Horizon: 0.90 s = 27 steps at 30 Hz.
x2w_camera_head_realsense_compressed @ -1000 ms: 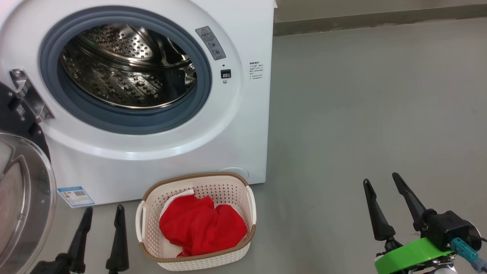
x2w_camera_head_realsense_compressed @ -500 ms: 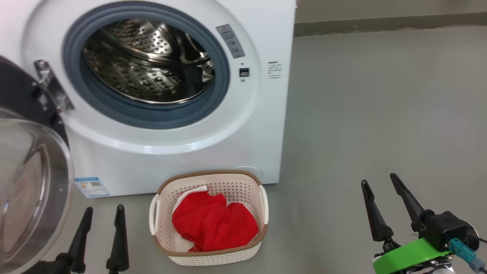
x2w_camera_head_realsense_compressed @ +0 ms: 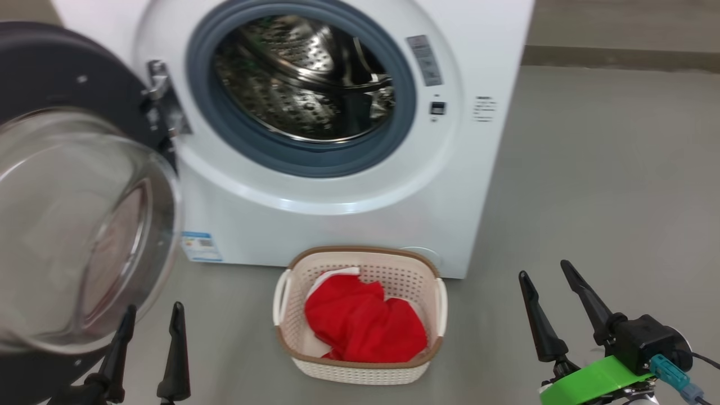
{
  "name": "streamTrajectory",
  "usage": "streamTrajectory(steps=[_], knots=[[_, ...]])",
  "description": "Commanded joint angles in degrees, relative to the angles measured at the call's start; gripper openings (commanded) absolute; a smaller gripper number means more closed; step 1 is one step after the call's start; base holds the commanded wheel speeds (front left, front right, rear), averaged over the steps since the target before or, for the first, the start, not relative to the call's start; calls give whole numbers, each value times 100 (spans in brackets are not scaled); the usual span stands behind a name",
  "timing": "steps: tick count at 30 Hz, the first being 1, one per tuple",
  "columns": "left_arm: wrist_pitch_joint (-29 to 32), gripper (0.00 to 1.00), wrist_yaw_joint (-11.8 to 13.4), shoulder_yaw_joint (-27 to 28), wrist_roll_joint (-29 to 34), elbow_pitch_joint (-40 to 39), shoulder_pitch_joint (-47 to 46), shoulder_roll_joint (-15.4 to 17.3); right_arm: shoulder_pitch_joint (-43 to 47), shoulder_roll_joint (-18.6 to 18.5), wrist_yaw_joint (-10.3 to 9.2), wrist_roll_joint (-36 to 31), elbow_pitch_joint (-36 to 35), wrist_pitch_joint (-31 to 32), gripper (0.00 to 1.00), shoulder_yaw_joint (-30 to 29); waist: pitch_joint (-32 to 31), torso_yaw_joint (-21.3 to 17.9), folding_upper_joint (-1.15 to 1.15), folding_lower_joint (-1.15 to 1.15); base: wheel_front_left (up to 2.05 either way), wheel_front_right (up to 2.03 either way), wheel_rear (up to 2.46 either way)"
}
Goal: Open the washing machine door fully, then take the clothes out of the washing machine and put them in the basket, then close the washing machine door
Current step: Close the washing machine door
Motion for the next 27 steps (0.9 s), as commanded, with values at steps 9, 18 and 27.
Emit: streamTrajectory(steps=[9, 18, 27], knots=[[-70, 100, 132, 208, 141, -278, -81, 52, -178, -34, 34, 22, -182, -35, 100, 252, -52, 1024, 0, 0, 0, 0, 0], [-70, 100, 258, 310, 293, -310, -64, 52, -254, -9, 34, 16, -219, -35, 100, 371, -21, 1483, 0, 0, 0, 0, 0], [-70, 100, 454, 482, 193, -489, 74, 52, -580, -82, 34, 74, -80, -35, 100, 693, 120, 1589, 0, 0, 0, 0, 0]])
